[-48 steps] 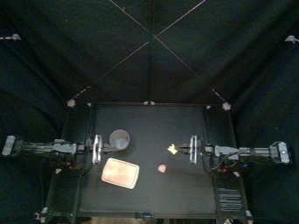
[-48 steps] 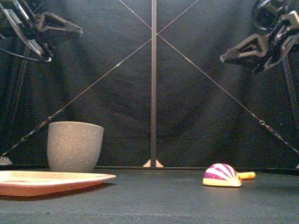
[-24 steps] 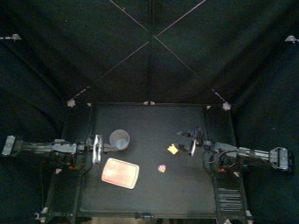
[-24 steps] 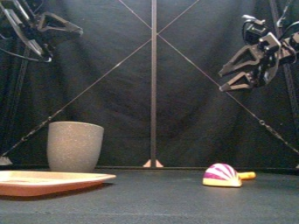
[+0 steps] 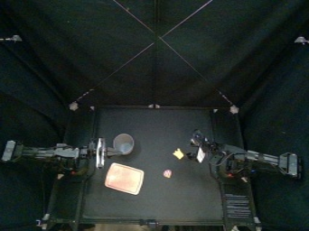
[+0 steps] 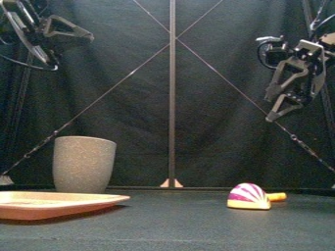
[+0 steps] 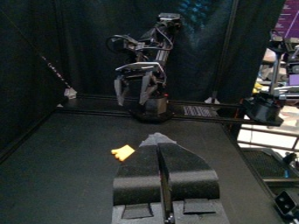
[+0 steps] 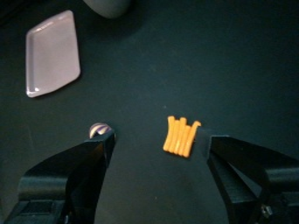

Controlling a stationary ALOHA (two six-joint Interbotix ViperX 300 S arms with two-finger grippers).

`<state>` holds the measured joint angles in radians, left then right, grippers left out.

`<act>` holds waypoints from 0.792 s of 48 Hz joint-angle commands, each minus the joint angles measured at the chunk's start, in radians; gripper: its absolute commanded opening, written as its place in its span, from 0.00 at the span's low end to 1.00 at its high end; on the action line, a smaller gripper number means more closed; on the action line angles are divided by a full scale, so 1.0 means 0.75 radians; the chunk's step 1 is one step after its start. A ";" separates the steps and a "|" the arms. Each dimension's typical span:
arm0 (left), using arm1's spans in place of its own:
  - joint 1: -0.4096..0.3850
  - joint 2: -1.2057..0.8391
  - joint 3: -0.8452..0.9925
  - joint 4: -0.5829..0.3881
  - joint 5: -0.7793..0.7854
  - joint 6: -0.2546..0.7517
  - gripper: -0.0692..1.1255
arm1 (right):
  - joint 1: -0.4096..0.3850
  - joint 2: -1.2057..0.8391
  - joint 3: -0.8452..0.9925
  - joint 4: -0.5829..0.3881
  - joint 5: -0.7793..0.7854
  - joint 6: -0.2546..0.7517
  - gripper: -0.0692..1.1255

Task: Pick the fries then place it on the pink plate
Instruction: Pick the fries

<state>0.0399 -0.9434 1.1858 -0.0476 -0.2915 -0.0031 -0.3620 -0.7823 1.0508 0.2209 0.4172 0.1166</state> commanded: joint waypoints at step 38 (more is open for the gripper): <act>0.043 0.006 -0.004 -0.004 -0.008 0.000 0.09 | 0.129 0.569 -0.166 -0.528 0.098 0.642 0.93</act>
<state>0.0660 -0.9434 1.1934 -0.0491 -0.2915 -0.0031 -0.2807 -0.3927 0.9649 -0.1549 0.5031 0.5860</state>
